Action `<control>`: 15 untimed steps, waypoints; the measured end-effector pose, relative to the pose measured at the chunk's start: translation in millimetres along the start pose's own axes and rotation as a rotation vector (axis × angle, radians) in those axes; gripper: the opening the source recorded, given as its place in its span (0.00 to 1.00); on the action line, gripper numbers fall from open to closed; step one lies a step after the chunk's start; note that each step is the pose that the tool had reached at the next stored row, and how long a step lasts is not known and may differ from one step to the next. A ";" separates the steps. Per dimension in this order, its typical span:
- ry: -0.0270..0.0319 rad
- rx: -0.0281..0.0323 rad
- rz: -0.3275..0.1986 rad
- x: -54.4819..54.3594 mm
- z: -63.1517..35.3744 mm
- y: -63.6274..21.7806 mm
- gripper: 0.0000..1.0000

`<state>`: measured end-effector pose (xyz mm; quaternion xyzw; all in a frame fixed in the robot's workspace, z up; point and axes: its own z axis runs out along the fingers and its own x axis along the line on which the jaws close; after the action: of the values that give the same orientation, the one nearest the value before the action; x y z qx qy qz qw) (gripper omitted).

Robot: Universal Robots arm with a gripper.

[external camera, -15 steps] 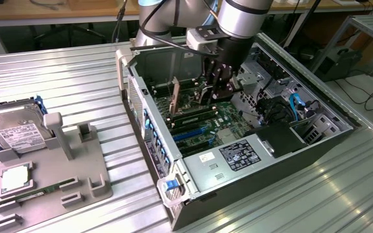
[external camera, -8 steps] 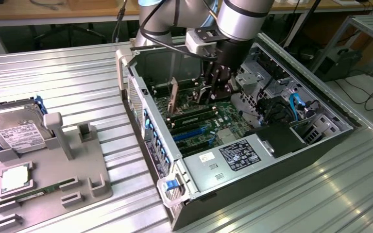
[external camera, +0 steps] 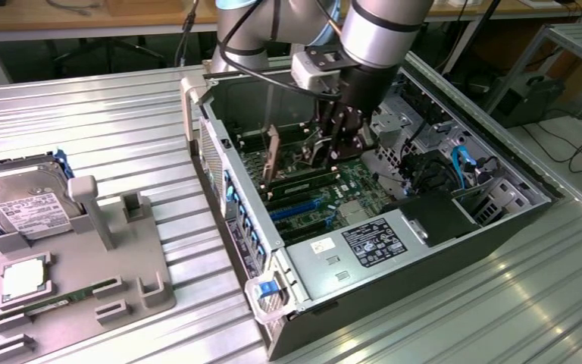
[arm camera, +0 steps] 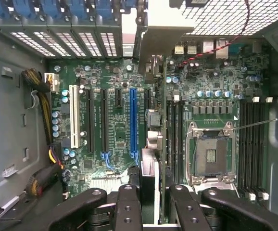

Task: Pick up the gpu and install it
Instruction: 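Insert the gpu into the slot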

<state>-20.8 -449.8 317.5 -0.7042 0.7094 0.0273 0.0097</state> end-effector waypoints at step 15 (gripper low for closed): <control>0.0066 -0.0018 -0.022 15.7 54.7 27.0 0.28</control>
<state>-49.3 -462.4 262.7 -0.7122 0.7015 0.0255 0.0070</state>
